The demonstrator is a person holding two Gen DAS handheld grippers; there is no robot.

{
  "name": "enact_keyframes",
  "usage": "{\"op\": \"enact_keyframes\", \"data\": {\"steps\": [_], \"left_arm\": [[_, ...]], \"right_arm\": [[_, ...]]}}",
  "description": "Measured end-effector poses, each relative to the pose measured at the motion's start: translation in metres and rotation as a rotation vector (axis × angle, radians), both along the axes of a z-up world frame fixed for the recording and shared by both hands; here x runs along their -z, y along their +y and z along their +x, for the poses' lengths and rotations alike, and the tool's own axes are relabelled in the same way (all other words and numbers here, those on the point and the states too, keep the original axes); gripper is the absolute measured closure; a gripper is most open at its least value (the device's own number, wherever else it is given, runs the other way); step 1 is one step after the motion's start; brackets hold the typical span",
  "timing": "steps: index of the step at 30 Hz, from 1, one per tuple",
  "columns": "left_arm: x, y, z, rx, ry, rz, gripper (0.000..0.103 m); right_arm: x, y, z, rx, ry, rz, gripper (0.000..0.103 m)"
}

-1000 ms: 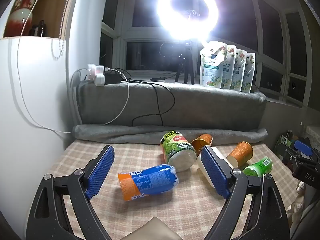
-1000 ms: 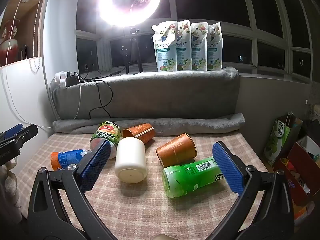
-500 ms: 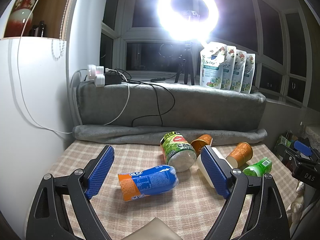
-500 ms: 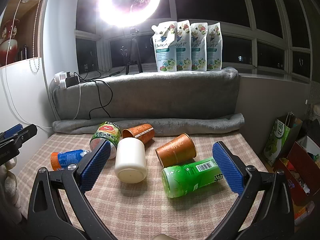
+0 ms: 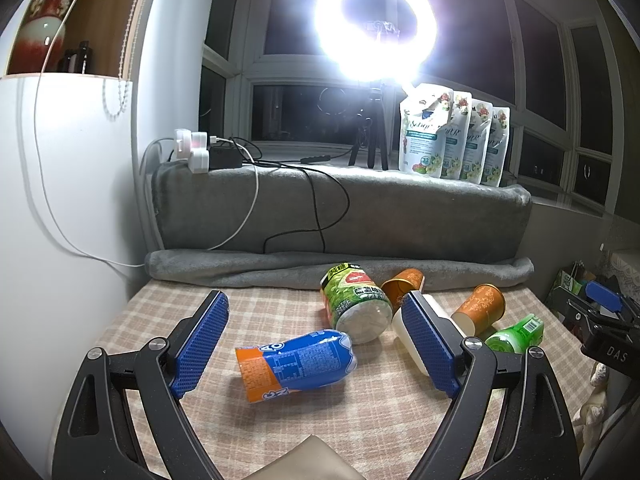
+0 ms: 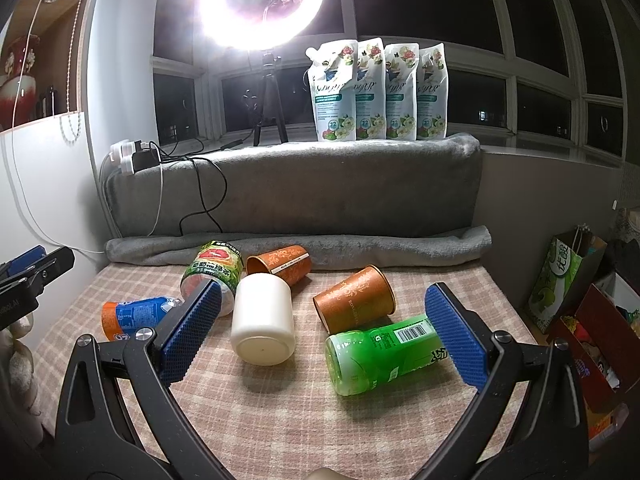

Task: Flip cup upright

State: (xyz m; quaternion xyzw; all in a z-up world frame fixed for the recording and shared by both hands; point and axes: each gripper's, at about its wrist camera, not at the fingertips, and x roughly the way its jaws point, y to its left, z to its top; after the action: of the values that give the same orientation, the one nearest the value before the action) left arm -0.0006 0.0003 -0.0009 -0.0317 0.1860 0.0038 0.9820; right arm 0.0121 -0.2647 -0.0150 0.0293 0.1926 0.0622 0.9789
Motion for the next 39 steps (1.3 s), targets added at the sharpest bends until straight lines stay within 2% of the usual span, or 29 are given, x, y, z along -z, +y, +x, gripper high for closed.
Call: {"op": "enact_keyframes", "data": {"steps": [12,21,24,28,33,39], "left_arm": [[0.0,0.0,0.0,-0.002,0.001,-0.002,0.015],[0.007,0.006,-0.002,-0.014,0.025,-0.014,0.015],[0.011,0.01,-0.002,-0.013,0.043,-0.025,0.015],[0.02,0.021,0.003,0.004,0.11,-0.077,0.015],[0.039,0.037,0.01,0.028,0.221,-0.18,0.015],[0.05,0.047,0.005,0.013,0.263,-0.217,0.015]], "right_arm": [[0.003,0.003,0.008,-0.023,0.03,0.007,0.0],[0.006,0.006,0.03,-0.085,0.101,0.029,0.0],[0.009,0.007,0.045,-0.112,0.145,0.037,0.0],[0.015,0.011,0.066,-0.168,0.211,0.056,0.0],[0.024,0.022,0.099,-0.26,0.335,0.077,0.0],[0.037,0.037,0.14,-0.352,0.494,0.108,0.0]]}}
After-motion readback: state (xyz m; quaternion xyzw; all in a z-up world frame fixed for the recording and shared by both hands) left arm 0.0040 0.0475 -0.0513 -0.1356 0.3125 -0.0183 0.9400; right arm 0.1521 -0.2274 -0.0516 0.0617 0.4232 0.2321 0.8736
